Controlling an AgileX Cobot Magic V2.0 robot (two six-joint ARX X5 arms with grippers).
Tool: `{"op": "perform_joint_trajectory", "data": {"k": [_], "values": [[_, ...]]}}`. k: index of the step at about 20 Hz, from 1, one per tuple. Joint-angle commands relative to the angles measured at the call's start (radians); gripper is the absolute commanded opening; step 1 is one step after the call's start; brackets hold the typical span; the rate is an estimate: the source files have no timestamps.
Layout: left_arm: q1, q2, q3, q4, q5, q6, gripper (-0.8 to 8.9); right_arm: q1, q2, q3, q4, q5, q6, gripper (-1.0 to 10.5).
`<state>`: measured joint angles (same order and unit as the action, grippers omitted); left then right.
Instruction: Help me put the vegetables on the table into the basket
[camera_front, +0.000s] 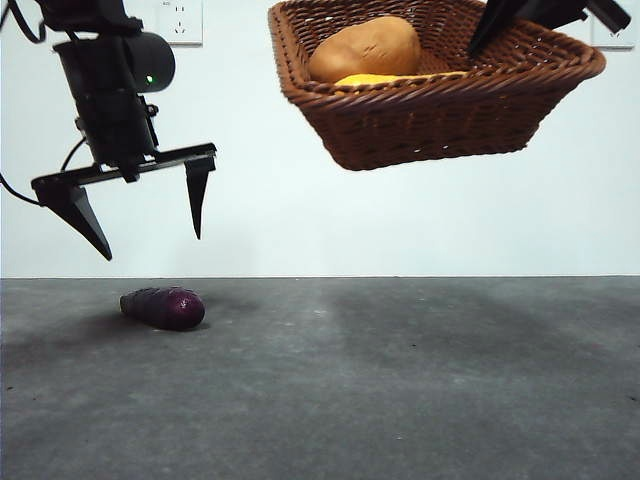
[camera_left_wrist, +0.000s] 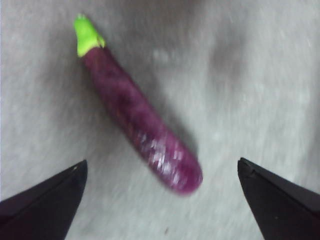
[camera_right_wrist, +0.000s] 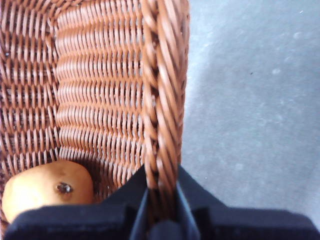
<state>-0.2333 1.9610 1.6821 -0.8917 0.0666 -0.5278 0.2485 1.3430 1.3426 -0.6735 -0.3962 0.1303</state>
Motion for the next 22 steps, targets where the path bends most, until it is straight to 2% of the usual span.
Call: {"op": "perform_joint_trajectory", "data": {"k": [1, 7, 18, 19, 20, 22], "values": [[0.009, 0.059, 0.008, 0.010, 0.000, -0.046, 5.08, -0.002, -0.013, 0.013, 0.015, -0.008, -0.005, -0.1], [0.012, 0.144, 0.008, 0.025, -0.015, -0.053, 5.08, -0.002, -0.013, 0.013, 0.012, -0.008, -0.031, -0.1], [0.012, 0.167, 0.008, 0.065, -0.028, -0.120, 4.98, -0.002, -0.013, 0.013, 0.013, -0.008, -0.053, -0.1], [0.012, 0.167, 0.008, 0.066, -0.034, -0.123, 4.85, -0.002, -0.013, 0.013, 0.013, -0.008, -0.054, -0.1], [0.012, 0.167, 0.008, 0.064, -0.034, -0.122, 4.31, -0.002, -0.013, 0.013, 0.013, -0.008, -0.055, -0.1], [0.012, 0.167, 0.008, 0.064, -0.042, -0.123, 4.28, -0.002, -0.013, 0.013, 0.013, -0.008, -0.055, -0.1]]}}
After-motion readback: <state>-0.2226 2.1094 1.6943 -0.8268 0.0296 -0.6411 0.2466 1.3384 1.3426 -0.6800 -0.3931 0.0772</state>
